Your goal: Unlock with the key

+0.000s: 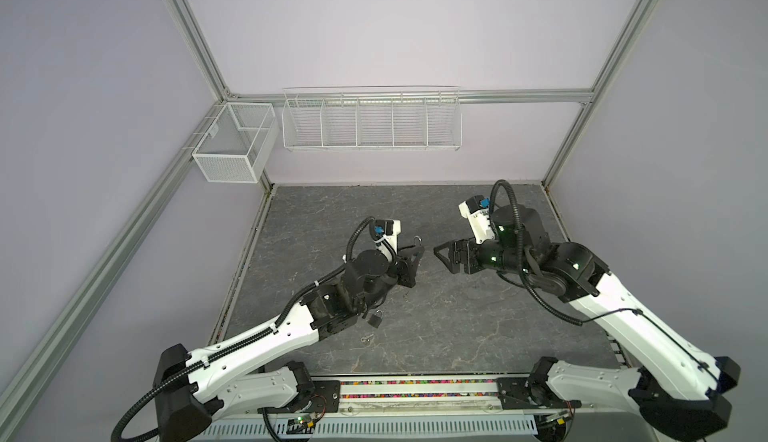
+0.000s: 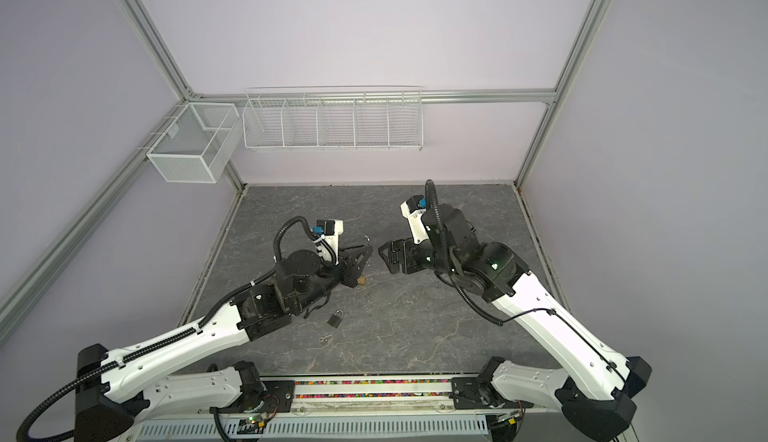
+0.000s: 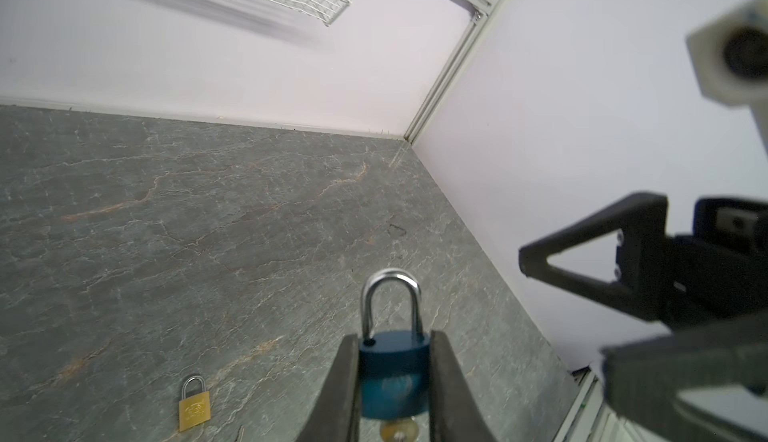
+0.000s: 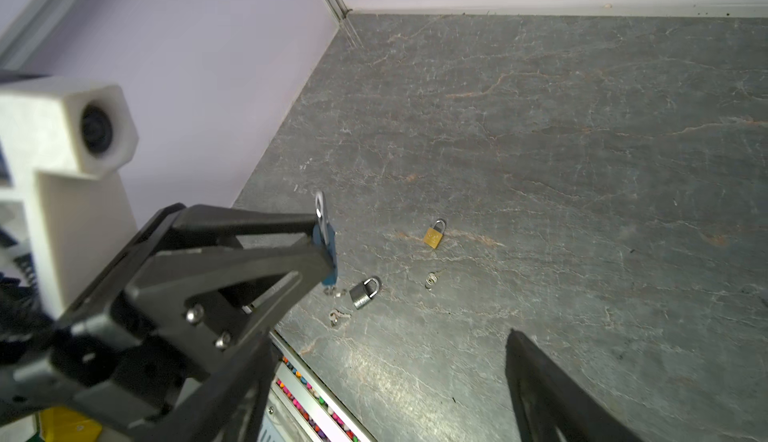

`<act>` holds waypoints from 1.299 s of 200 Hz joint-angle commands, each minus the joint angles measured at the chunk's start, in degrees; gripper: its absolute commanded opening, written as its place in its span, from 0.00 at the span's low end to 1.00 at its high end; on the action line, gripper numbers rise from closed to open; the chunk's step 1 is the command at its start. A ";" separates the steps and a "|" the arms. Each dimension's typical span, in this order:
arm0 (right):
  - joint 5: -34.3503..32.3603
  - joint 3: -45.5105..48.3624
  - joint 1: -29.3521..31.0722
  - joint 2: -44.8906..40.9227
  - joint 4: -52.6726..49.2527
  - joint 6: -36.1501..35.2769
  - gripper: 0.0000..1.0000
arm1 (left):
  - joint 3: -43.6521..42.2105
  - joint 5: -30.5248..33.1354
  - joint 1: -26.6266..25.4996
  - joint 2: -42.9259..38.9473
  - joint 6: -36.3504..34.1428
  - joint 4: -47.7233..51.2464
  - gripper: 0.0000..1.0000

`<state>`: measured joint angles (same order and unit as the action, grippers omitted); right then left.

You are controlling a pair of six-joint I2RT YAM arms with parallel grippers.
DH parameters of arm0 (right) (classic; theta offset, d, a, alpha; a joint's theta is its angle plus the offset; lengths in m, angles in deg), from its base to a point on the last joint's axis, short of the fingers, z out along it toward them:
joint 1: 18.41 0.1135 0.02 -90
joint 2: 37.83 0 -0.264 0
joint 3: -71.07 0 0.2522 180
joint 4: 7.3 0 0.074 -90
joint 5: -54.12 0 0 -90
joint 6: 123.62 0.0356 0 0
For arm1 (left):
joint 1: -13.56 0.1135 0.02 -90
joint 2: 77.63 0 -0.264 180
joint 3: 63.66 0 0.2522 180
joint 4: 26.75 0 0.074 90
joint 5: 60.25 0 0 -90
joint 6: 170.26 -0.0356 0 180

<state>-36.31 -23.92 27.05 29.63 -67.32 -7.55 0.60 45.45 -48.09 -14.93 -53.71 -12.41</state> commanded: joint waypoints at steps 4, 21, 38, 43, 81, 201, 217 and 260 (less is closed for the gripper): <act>-0.49 -2.17 -0.31 1.56 -6.25 -1.55 0.89 | -3.97 2.41 -1.22 0.73 -10.62 -9.68 0.00; -1.96 -2.97 -0.34 2.70 -7.69 -0.81 0.89 | -7.06 3.09 -1.99 1.31 -12.68 -15.00 0.00; -1.73 -3.64 -0.36 3.91 -8.10 -0.24 0.90 | -8.88 3.83 -2.79 2.34 -15.19 -18.61 0.00; -1.75 -4.02 -0.33 4.35 -8.17 0.00 0.89 | -9.56 4.13 -2.93 2.76 -15.98 -19.93 0.00; -3.95 -7.13 0.21 7.92 -10.68 1.27 0.90 | -13.06 5.92 -3.91 5.01 -18.90 -28.07 0.00; -10.81 -12.91 1.31 16.47 -12.77 0.31 0.90 | -14.38 6.68 -4.55 7.12 -21.05 -31.86 0.00; -11.47 -12.82 1.45 16.83 -12.80 0.22 0.91 | -14.29 6.34 -4.67 7.11 -21.08 -31.78 0.00; -14.04 -13.81 1.42 17.75 -13.99 -0.31 0.91 | -14.03 6.06 -5.25 7.46 -21.91 -31.82 0.00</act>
<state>-47.48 -35.92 28.10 46.57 -79.65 -7.09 -13.61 51.53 -52.81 -8.09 -73.73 -42.40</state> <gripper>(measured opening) 0.911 0.211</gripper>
